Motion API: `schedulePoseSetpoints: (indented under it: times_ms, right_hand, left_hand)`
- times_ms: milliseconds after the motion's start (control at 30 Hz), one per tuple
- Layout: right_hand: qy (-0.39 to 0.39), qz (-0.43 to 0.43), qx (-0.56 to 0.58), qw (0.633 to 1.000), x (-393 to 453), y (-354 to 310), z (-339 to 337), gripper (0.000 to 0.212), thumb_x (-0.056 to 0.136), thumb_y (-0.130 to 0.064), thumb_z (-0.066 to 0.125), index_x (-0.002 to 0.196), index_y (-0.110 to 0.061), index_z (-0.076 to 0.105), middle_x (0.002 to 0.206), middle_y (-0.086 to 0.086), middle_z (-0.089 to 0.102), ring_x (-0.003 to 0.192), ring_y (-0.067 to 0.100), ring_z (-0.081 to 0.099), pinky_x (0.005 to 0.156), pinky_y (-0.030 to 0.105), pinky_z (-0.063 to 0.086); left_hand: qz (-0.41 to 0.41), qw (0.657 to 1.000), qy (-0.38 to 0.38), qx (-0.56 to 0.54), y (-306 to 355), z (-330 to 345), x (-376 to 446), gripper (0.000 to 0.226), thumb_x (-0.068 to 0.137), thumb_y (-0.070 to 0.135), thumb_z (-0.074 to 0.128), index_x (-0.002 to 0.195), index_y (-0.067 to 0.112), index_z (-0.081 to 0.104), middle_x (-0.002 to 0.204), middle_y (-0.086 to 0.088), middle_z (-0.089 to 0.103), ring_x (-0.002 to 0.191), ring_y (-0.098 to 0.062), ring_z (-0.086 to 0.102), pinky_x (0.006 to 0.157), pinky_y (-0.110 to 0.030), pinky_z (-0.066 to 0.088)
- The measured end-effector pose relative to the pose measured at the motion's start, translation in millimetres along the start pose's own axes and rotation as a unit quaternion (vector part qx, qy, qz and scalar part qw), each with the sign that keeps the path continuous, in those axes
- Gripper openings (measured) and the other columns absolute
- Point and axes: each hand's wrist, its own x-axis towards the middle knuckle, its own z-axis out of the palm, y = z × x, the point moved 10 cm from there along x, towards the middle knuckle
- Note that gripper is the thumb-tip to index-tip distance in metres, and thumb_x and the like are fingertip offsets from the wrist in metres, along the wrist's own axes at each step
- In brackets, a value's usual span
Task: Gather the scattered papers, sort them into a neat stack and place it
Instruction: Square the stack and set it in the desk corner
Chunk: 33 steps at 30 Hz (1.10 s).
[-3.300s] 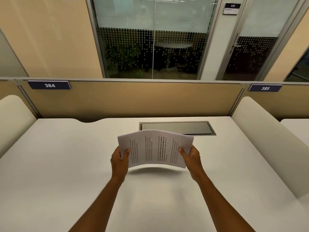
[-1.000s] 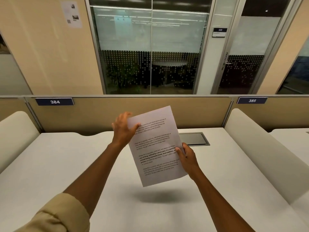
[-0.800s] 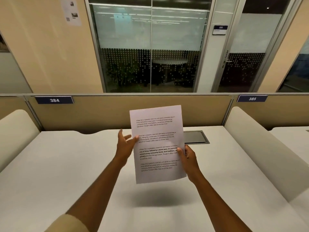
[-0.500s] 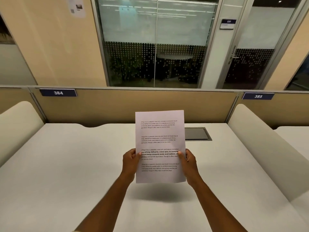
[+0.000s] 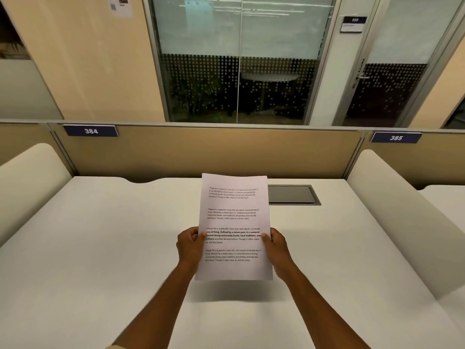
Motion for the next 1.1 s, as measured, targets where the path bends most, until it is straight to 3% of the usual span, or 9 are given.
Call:
schedulePoseSetpoints:
  times_ms: [233,367,700,867,1000,1100]
  right_hand:
    - [-0.057,0.032,0.003,0.998,1,13,5,0.011,0.094,-0.012,0.058,0.102,-0.009,0.065,0.108,0.010,0.072,0.097,0.028,0.070,0.083,0.040,0.057]
    - [-0.087,0.038,-0.009,0.995,3,19,11,0.009,0.092,-0.010,0.061,0.098,-0.013,0.067,0.106,0.008,0.074,0.095,0.027,0.071,0.088,0.047,0.058]
    - [-0.111,0.040,-0.020,0.993,6,24,41,0.010,0.090,-0.009,0.065,0.091,-0.017,0.069,0.103,0.008,0.075,0.092,0.025,0.073,0.086,0.044,0.059]
    - [-0.122,0.037,-0.009,0.992,10,13,69,0.011,0.089,-0.006,0.065,0.096,-0.012,0.070,0.103,0.009,0.075,0.091,0.024,0.073,0.079,0.037,0.060]
    - [-0.137,0.039,-0.002,0.990,14,0,108,0.019,0.090,-0.004,0.064,0.108,-0.003,0.068,0.106,0.011,0.074,0.095,0.029,0.072,0.087,0.044,0.058]
    - [-0.139,0.045,-0.003,0.989,16,-6,144,0.021,0.090,-0.003,0.063,0.111,0.000,0.067,0.107,0.012,0.073,0.096,0.030,0.071,0.087,0.043,0.058]
  left_hand:
    - [-0.042,0.999,0.016,0.029,-20,-15,-5,0.012,0.089,0.008,0.064,0.094,0.004,0.073,0.094,-0.014,0.076,0.081,-0.034,0.072,0.081,-0.048,0.060]
    - [-0.079,0.997,0.014,0.000,-38,-19,-7,0.009,0.088,0.008,0.066,0.093,0.008,0.073,0.095,-0.014,0.076,0.082,-0.036,0.073,0.082,-0.051,0.060]
    - [-0.140,0.988,-0.005,-0.072,-62,-47,3,0.008,0.083,-0.003,0.070,0.088,0.002,0.072,0.099,-0.022,0.074,0.089,-0.042,0.071,0.085,-0.055,0.058]
    - [-0.161,0.982,-0.009,-0.096,-72,-69,23,0.011,0.081,-0.004,0.071,0.092,-0.003,0.071,0.101,-0.024,0.073,0.093,-0.043,0.070,0.088,-0.054,0.056]
    - [-0.165,0.980,-0.023,-0.106,-76,-98,49,0.015,0.083,-0.002,0.070,0.098,-0.004,0.070,0.103,-0.023,0.073,0.094,-0.043,0.070,0.090,-0.054,0.056]
    - [-0.161,0.980,-0.035,-0.109,-78,-129,71,0.021,0.083,-0.003,0.070,0.103,-0.007,0.069,0.104,-0.024,0.073,0.095,-0.043,0.070,0.090,-0.051,0.056]
